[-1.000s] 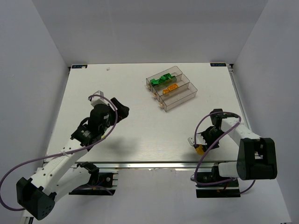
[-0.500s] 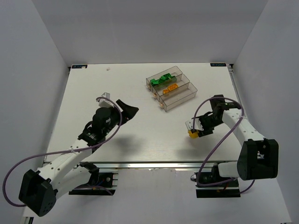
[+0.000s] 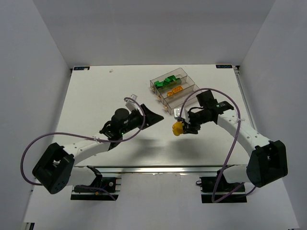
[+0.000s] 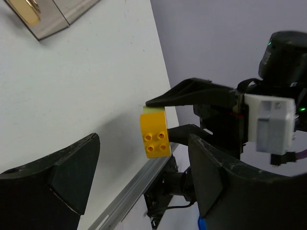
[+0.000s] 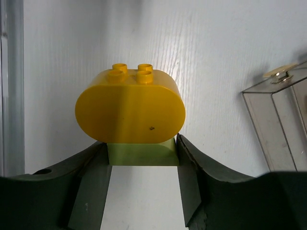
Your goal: Sort the legos into containers by color
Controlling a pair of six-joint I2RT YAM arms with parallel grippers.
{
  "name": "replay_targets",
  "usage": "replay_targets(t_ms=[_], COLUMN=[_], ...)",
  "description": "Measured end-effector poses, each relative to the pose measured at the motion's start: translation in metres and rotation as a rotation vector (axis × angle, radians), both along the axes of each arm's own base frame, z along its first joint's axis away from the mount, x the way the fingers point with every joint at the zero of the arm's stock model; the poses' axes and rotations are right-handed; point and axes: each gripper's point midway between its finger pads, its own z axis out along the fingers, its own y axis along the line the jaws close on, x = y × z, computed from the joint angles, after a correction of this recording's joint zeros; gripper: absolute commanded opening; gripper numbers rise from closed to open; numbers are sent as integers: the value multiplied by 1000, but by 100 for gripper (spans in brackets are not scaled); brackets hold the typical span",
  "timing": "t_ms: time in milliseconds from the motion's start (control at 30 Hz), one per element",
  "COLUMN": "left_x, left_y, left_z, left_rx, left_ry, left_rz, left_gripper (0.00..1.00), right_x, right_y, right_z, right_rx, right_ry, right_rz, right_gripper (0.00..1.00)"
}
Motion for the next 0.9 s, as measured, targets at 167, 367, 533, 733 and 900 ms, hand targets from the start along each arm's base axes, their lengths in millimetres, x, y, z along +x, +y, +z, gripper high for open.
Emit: replay_targets(t_ms=[167, 367, 533, 733, 900], left_x=[-9, -9, -7, -8, -7], left_y=[-21, -40, -47, -52, -53], left_z=[-9, -11, -6, -11, -15], left_rx=[-16, -21, -31, -29, -35], left_ry=[23, 33, 24, 38, 63], left_rz=[-60, -98, -114, -138, -140], left_gripper=[83, 80, 71, 41, 15], right_x=[10, 8, 6, 11, 14], right_y=[27, 50, 59, 60, 58], right_z=[18, 27, 30, 31, 28], right_rx=[64, 105, 125, 127, 112], right_ry=[16, 22, 30, 25, 17], right_rz=[-75, -91, -100, -124, -135], right_gripper=[0, 0, 0, 0, 0])
